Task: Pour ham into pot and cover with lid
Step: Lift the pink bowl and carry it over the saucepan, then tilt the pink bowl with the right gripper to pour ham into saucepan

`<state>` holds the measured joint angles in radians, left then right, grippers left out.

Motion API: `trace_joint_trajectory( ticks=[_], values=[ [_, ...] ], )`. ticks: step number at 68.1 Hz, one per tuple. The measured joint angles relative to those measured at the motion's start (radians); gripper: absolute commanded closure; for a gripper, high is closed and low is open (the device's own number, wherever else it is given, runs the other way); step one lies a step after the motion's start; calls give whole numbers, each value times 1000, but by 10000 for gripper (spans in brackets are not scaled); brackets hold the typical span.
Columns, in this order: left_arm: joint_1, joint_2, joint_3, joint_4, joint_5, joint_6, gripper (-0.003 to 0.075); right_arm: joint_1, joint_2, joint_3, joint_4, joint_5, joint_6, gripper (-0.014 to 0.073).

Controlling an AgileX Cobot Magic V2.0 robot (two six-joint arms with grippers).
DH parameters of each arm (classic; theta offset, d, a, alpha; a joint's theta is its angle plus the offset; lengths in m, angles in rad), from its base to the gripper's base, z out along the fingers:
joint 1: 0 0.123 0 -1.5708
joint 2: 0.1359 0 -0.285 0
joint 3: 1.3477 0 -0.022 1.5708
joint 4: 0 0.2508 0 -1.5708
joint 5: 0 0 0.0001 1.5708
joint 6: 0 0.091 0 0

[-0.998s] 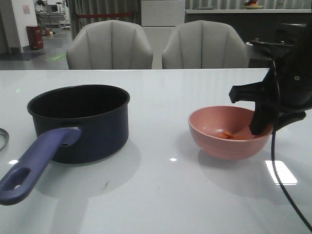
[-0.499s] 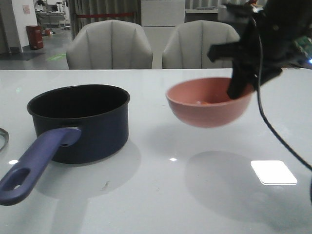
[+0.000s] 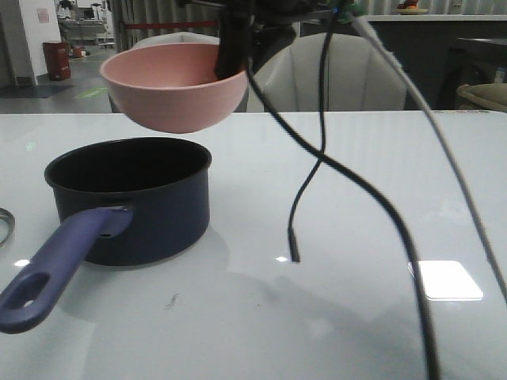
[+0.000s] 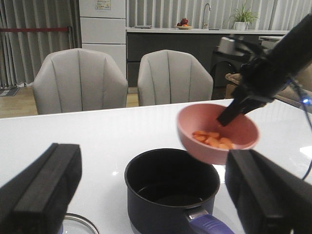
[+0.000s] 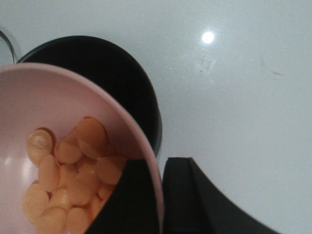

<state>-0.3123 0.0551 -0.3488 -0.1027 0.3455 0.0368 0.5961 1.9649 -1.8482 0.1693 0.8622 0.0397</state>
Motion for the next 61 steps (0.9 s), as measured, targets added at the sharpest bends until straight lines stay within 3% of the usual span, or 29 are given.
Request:
trace_joint_trajectory(
  ticks=[14,24,34,44,52,61],
  values=[
    [0,0,0,0,0,0,85,35,46,-30,-38,-137,23,456],
    [0,0,0,0,0,0,85,41,41,18,-63,-322,25,456],
    [0,0,0,0,0,0,85,44,19,191,-83,-608,25,456],
    [0,0,0,0,0,0,85,51,-16,419,-112,-990,14,456],
    [0,0,0,0,0,0,85,57,-20,590,-147,-1368,-62,456],
    [0,0,0,0,0,0,85,72,-5,677,-169,-1605,-204,456]
  ],
)
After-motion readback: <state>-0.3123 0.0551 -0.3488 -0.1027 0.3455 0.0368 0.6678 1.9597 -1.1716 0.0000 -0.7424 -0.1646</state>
